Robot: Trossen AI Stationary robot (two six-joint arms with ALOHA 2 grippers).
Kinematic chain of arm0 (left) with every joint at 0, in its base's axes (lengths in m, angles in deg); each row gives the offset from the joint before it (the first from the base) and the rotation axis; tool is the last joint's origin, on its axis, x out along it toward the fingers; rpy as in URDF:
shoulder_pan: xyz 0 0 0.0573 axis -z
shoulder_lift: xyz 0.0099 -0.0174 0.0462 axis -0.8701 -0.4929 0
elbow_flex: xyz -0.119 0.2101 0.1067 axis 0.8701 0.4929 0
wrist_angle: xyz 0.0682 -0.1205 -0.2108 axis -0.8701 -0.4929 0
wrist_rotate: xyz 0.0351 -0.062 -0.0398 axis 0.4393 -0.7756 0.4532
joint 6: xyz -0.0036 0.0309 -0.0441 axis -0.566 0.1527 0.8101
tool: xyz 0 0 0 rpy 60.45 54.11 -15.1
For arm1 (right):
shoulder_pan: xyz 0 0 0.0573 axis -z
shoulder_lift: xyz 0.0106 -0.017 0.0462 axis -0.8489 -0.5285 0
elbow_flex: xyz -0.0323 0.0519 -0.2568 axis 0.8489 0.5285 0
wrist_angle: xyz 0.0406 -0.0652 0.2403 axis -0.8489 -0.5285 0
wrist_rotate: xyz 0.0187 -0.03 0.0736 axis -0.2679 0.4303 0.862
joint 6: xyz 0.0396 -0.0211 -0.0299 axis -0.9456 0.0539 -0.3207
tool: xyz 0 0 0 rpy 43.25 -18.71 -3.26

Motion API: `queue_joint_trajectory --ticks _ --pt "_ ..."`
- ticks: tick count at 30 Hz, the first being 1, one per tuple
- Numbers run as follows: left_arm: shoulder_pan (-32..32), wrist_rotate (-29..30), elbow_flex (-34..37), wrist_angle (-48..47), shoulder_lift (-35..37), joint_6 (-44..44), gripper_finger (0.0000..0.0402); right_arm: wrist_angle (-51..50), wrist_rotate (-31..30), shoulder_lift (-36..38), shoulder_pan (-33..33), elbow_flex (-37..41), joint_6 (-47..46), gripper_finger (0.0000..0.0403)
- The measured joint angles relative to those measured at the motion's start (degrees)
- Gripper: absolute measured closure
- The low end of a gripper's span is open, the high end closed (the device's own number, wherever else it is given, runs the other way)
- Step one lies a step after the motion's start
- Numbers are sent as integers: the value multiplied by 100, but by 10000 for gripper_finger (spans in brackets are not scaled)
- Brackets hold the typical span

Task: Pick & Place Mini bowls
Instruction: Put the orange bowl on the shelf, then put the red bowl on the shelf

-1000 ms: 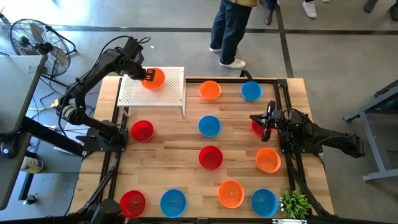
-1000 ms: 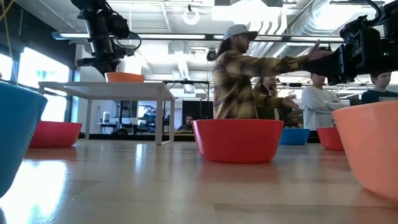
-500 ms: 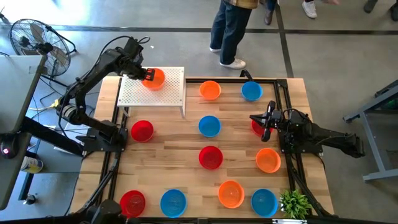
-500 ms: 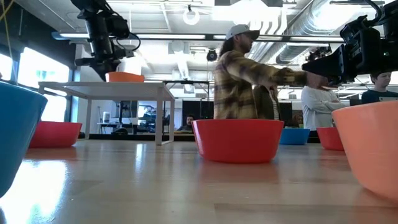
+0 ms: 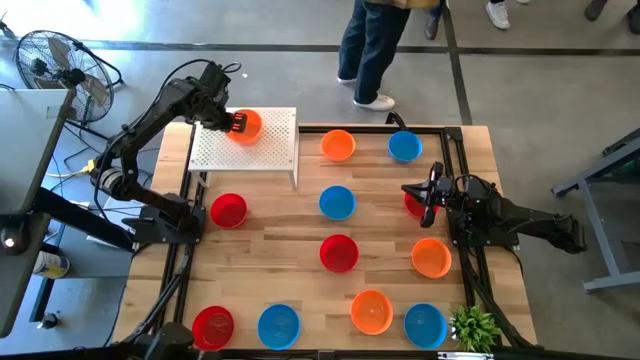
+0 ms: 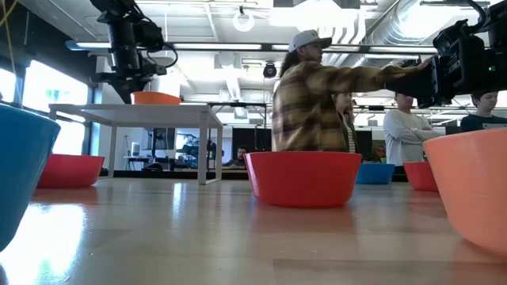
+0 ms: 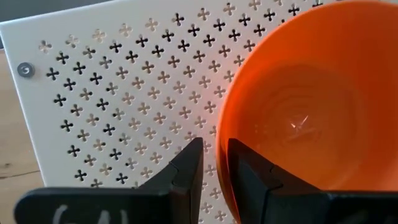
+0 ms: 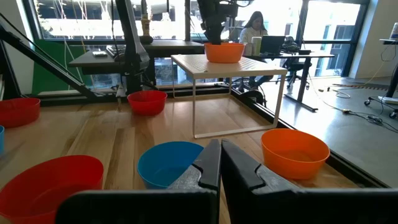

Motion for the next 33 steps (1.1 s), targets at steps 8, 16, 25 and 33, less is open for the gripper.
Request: queue_joint_trajectory --ticks 8,16,25,33 --pt "2 1 0 -161 0 -40 329 0 0 0 1 1 1 402" --pt "2 -97 -1 -259 10 -118 279 1 1 0 1 1 1 402" --pt "2 -160 -645 -371 289 -337 228 2 0 0 0 0 1 402" --pt "317 -146 -1328 -748 989 -922 248 0 0 2 0 0 1 402"
